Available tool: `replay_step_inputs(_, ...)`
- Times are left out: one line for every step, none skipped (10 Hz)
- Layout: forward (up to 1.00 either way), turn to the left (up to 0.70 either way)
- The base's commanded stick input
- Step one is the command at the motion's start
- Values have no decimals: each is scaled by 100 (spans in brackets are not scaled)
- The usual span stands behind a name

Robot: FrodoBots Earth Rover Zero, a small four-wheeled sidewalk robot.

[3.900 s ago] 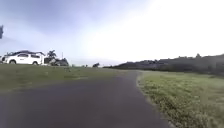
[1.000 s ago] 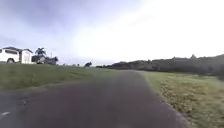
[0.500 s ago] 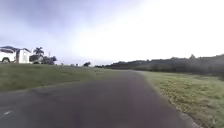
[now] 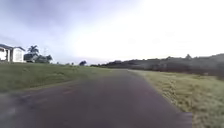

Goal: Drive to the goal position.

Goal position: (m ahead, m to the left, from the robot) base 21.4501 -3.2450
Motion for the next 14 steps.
replay_step_inputs(100, 0)
replay_step_inputs(100, 0)
replay_step_inputs(100, 0)
replay_step_inputs(100, 0)
replay_step_inputs(100, 0)
replay_step_inputs(100, 0)
replay_step_inputs(100, 0)
replay_step_inputs(100, -10)
replay_step_inputs(100, -27)
replay_step_inputs(100, -27)
replay_step_inputs(100, -27)
replay_step_inputs(100, -27)
replay_step_inputs(100, -27)
replay_step_inputs(100, -27)
